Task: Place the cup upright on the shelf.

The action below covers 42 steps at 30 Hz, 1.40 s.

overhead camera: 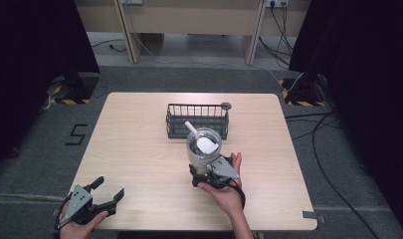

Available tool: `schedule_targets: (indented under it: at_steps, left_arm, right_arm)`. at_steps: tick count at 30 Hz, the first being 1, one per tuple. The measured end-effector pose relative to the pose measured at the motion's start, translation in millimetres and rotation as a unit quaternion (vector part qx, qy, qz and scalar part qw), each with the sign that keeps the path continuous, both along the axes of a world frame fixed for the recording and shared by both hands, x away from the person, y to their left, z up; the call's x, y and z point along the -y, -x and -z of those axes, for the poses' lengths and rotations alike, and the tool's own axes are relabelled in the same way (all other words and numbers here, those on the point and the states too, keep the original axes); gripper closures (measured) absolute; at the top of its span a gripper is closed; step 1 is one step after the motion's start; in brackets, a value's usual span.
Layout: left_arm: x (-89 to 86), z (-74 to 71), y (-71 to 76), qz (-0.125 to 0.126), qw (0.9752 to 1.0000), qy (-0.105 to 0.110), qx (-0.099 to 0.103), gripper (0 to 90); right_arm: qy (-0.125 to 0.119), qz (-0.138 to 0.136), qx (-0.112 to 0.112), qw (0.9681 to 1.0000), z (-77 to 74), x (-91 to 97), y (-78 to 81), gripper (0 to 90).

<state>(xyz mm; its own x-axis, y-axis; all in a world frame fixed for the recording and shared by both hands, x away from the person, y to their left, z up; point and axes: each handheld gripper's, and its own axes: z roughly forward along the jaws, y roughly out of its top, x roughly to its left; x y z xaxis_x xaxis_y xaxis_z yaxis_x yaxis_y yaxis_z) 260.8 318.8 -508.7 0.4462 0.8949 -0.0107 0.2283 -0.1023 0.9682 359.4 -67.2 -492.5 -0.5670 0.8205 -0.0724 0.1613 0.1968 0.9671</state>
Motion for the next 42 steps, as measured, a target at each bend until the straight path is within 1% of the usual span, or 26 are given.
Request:
schedule_targets:
  at_steps: [1, 5, 7, 9, 12, 16, 22, 28, 30, 33, 36, 42]
  left_arm:
    - [0.0, 0.0, 0.0, 0.000, 1.0000, 0.000, 0.000, 14.1]
    - [0.3, 0.7, -0.3, 0.003, 1.0000, -0.001, -0.002, 14.1]
    - [0.5, 1.1, -0.4, 0.004, 1.0000, -0.001, -0.004, 14.3]
    - [0.0, 1.3, -0.6, 0.002, 1.0000, 0.001, -0.004, 14.4]
    - [-0.7, 1.2, -0.4, 0.001, 1.0000, 0.002, -0.004, 14.4]
    - [-0.5, 0.9, -0.2, 0.002, 1.0000, 0.002, -0.002, 14.5]
    - [-0.6, 1.1, -0.4, 0.000, 1.0000, 0.003, -0.003, 14.6]
    - [-0.9, 0.9, -0.3, -0.001, 1.0000, 0.003, -0.002, 14.7]
    - [-1.1, 0.9, -0.3, -0.002, 1.0000, 0.004, -0.002, 14.7]
    - [-1.2, 0.9, -0.4, -0.002, 1.0000, 0.005, -0.002, 14.7]
    - [-1.4, 0.8, -0.3, -0.004, 1.0000, 0.006, -0.001, 14.7]
    - [-1.9, 0.6, -0.2, -0.005, 1.0000, 0.008, 0.000, 14.8]
  right_arm:
    - [0.001, 0.001, 0.003, 1.0000, 0.7, -0.8, -1.0, 6.4]
    - [-0.003, -0.004, 0.000, 1.0000, 0.8, -1.9, -4.9, 7.5]
    - [-0.025, -0.009, 0.000, 0.9997, 1.4, -2.3, -9.0, 8.7]
    - [-0.023, -0.007, 0.005, 0.9997, 2.0, -2.8, -9.3, 8.8]
    - [-0.028, -0.007, 0.007, 0.9996, 3.1, -1.8, -8.8, 9.2]
    - [-0.024, -0.006, 0.006, 0.9997, 1.8, -2.7, -8.3, 9.5]
    - [-0.024, 0.001, 0.002, 0.9997, 0.7, -4.0, -7.3, 9.7]
    - [-0.016, 0.001, -0.005, 0.9999, -2.6, -6.2, -8.7, 9.7]
    - [-0.012, 0.004, -0.003, 0.9999, -4.0, -6.5, -9.0, 9.7]
    - [-0.016, 0.003, -0.002, 0.9999, -5.9, -6.5, -9.7, 9.7]
    - [-0.034, 0.004, 0.003, 0.9994, -10.9, -6.8, -11.0, 9.7]
    - [-0.051, 0.002, 0.011, 0.9986, -18.6, -10.5, -13.1, 9.8]
